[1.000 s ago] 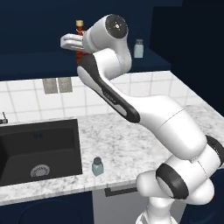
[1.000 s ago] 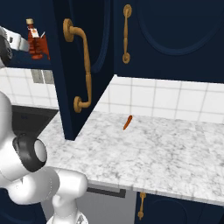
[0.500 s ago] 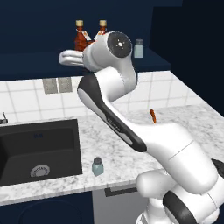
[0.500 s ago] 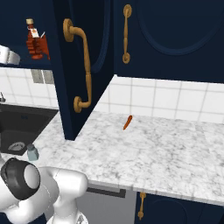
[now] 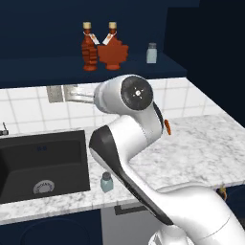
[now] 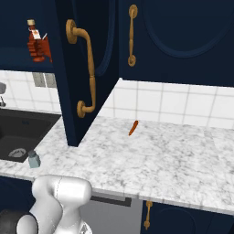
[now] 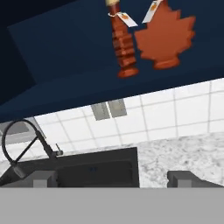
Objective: Put the shaker and condiment bottle from the counter next to their counterparts in the cabinet.
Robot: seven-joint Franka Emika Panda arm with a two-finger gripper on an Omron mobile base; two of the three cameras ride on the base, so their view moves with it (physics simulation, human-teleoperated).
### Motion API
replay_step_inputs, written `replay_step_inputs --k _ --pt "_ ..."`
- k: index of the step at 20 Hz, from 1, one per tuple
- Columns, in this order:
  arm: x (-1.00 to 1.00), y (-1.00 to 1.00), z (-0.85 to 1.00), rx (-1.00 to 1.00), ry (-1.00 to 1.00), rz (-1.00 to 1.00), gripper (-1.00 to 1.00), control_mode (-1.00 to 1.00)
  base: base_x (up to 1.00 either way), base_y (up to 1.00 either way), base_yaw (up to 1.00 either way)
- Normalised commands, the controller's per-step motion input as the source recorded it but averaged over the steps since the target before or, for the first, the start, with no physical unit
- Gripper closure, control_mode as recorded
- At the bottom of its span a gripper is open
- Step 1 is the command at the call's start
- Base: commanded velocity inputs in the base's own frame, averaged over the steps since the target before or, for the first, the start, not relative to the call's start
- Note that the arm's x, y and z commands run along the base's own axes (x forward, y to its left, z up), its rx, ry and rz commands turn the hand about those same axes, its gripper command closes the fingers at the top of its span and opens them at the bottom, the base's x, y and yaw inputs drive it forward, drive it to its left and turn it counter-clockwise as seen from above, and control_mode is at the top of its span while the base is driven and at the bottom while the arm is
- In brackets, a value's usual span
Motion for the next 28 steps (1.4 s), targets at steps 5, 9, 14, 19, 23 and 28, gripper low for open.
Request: replay_step_inputs --k 5,9,14,19,23,28 --pt "-0.62 -0.27 -0.57 0.03 0.00 -0.16 -1.00 -1.00 0.00 0.00 0.00" --pt "-0.63 -0.31 -0.54 0.03 0.00 -0.11 -1.00 -1.00 0.00 0.00 0.00" --pt "-0.96 -0.02 -0.45 0.00 -0.02 -0.14 -1.00 -1.00 0.00 0.00 0.00" --pt "-0.71 0.09 -0.33 0.00 0.00 -0.24 -1.00 -1.00 0.00 0.00 0.00" --pt "-0.05 -0.12 -0.38 0.00 0.00 -0.15 -1.00 -1.00 0.00 0.00 0.00" --pt "0.10 -0.08 -0.45 0.01 0.03 -0.09 -1.00 -1.00 0.00 0.00 0.00"
